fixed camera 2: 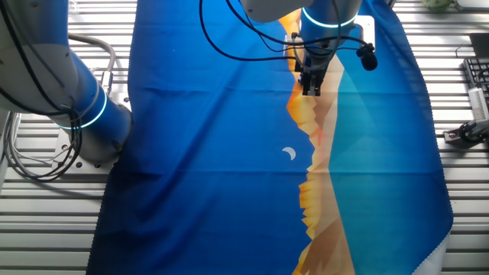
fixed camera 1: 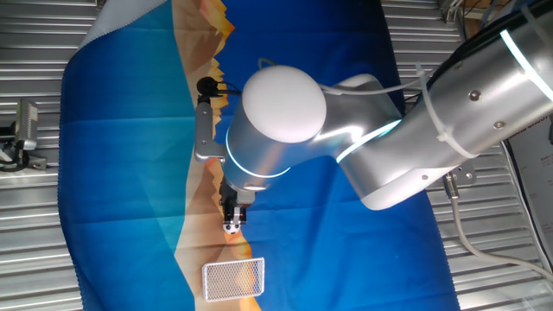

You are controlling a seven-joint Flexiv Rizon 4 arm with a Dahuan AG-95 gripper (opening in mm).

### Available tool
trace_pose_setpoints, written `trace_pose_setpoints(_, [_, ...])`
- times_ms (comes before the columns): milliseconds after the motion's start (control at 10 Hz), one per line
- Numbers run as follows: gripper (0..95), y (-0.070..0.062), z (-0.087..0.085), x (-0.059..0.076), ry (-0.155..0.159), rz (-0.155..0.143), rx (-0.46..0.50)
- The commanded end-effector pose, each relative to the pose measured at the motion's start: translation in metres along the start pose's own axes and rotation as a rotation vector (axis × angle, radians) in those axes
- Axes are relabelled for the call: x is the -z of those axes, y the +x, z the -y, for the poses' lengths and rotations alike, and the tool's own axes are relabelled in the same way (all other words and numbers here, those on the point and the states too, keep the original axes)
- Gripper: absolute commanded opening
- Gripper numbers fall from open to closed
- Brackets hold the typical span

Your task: Push the soccer ball into the goal

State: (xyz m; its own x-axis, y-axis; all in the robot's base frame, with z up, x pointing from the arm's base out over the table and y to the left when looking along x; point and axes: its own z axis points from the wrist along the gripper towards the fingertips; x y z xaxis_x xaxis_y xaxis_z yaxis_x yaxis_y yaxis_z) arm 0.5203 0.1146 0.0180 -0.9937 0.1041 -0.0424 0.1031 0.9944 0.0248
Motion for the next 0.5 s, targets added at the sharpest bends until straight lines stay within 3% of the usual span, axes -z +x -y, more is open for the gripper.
trace_pose_setpoints(100, [0.0,-0.001,-0.004,-0.003,0.005,0.001,-0.009])
trace_pose_setpoints(500, [0.0,-0.002,-0.017,-0.007,0.015,0.008,-0.037])
